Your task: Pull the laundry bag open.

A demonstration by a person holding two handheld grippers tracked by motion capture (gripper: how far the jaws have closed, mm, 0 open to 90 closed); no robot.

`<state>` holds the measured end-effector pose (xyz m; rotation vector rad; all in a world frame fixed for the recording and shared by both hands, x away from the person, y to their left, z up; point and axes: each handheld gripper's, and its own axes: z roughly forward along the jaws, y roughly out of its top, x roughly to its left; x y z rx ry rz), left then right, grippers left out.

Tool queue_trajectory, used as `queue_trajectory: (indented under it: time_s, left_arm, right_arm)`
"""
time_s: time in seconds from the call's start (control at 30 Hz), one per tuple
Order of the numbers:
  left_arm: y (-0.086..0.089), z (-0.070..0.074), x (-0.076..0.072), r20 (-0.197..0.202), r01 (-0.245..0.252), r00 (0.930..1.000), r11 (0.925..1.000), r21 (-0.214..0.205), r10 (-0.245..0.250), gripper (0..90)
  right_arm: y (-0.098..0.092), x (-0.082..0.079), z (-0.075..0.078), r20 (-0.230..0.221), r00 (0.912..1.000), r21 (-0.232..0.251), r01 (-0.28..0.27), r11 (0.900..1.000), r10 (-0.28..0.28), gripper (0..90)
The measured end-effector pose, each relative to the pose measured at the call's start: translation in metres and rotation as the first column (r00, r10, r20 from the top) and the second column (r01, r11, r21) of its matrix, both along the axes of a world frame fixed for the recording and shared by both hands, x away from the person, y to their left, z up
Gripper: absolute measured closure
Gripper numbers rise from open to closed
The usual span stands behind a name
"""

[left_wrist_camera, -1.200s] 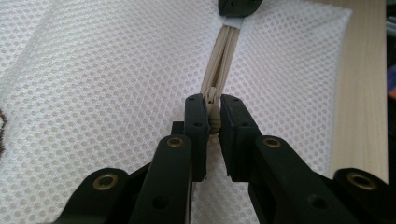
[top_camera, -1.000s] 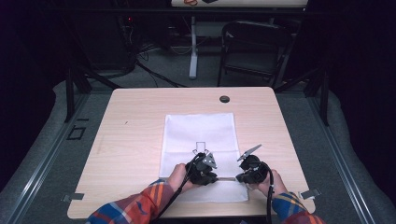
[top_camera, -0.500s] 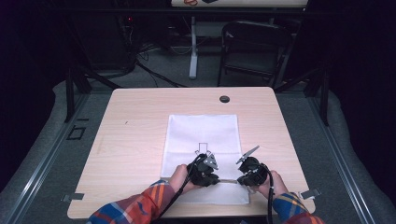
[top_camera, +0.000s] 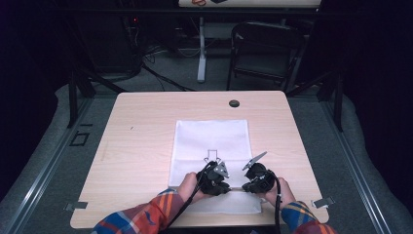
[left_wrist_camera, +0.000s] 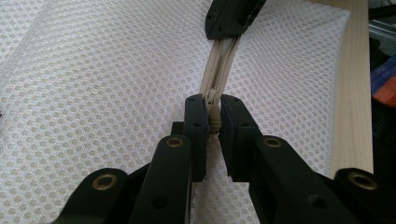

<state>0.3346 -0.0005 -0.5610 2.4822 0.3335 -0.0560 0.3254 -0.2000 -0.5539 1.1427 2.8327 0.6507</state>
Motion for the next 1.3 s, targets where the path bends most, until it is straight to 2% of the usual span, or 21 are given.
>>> queue_trajectory:
  time_s: [0.07, 0.13, 0.2, 0.23, 0.27, 0.37, 0.4, 0.47, 0.53, 0.67, 0.73, 0.97, 1.0, 1.17, 1.23, 1.3]
  left_arm:
    - [0.0, 0.0, 0.0, 0.001, -0.001, 1.0, 1.0, 0.001, 0.001, 81.2]
    - [0.001, 0.0, 0.0, -0.004, -0.003, 1.0, 1.0, 0.004, 0.003, 81.2]
    - [0.001, 0.001, 0.0, -0.001, -0.001, 1.0, 1.0, 0.003, 0.001, 81.4]
    - [0.001, 0.001, 0.0, 0.004, -0.001, 1.0, 1.0, 0.004, 0.001, 81.4]
    - [0.001, 0.001, 0.0, 0.001, -0.002, 1.0, 1.0, 0.004, 0.002, 81.4]
    - [0.002, 0.002, 0.0, -0.001, -0.005, 1.0, 0.9999, 0.012, 0.005, 81.4]
    - [0.003, 0.002, 0.001, -0.007, -0.006, 1.0, 1.0, -0.005, 0.006, 81.4]
    - [0.003, 0.003, 0.0, 0.0, -0.004, 1.0, 1.0, 0.006, 0.004, 81.4]
    - [0.004, 0.002, 0.0, -0.004, -0.007, 1.0, 0.9999, -0.009, 0.007, 81.5]
    - [0.005, 0.003, 0.001, -0.002, -0.001, 1.0, 1.0, 0.003, 0.001, 81.6]
    - [0.007, 0.002, 0.001, -0.011, -0.004, 0.9999, 0.9999, -0.014, 0.004, 81.5]
    - [0.008, 0.003, 0.001, -0.005, -0.005, 1.0, 1.0, -0.005, 0.005, 81.6]
    - [0.009, 0.002, 0.002, -0.016, -0.002, 0.9999, 0.9998, -0.02, 0.002, 81.6]
    - [0.018, 0.003, 0.002, -0.016, -0.003, 0.9999, 1.0, 0.004, 0.003, 81.5]
    - [0.02, 0.001, 0.002, -0.025, -0.003, 0.9997, 0.9999, -0.013, 0.002, 81.4]
    - [0.022, 0.002, 0.003, -0.032, 0.003, 0.9995, 0.9999, -0.013, -0.003, 81.4]
  right_arm:
    - [0.0, -0.001, 0.0, 0.009, 1.0, -0.003, -0.002, 1.0, 0.002, 90.0]
    - [-0.001, -0.002, -0.002, 0.014, 0.9996, 0.027, 0.025, 0.9993, -0.025, 90.0]
    - [-0.003, -0.001, -0.001, -0.001, 0.9998, 0.024, 0.019, 0.9995, -0.019, 90.0]
    - [-0.003, -0.001, -0.002, -0.007, 0.9998, 0.038, 0.021, 0.999, -0.021, 90.0]
    - [-0.003, -0.001, -0.002, 0.004, 0.9997, 0.026, 0.023, 0.9994, -0.023, 90.0]
    - [-0.004, -0.002, -0.003, 0.007, 0.9993, 0.048, 0.036, 0.9982, -0.036, 90.0]
    - [-0.005, -0.001, -0.003, 0.006, 0.9997, 0.039, 0.024, 0.9989, -0.025, 90.0]
    - [-0.005, -0.001, -0.003, 0.006, 0.9998, 0.036, 0.021, 0.9991, -0.021, 90.0]
    - [-0.005, -0.001, -0.003, 0.006, 0.9997, 0.038, 0.022, 0.999, -0.023, 90.0]
    - [-0.005, -0.001, -0.002, 0.004, 0.9997, 0.037, 0.024, 0.999, -0.024, 90.0]
    - [-0.005, -0.001, -0.002, 0.001, 0.9998, 0.037, 0.022, 0.9991, -0.022, 90.0]
    - [-0.006, -0.001, -0.003, 0.003, 0.9998, 0.04, 0.021, 0.999, -0.021, 90.0]
    - [-0.006, -0.001, -0.003, 0.003, 0.9998, 0.04, 0.021, 0.999, -0.021, 90.0]
    - [-0.006, -0.001, -0.003, 0.004, 0.9998, 0.04, 0.019, 0.999, -0.02, 90.0]
    - [-0.005, -0.001, -0.004, 0.001, 0.9994, 0.055, 0.034, 0.9979, -0.034, 90.0]
    - [-0.006, -0.001, -0.004, 0.001, 0.9994, 0.057, 0.035, 0.9978, -0.035, 90.0]
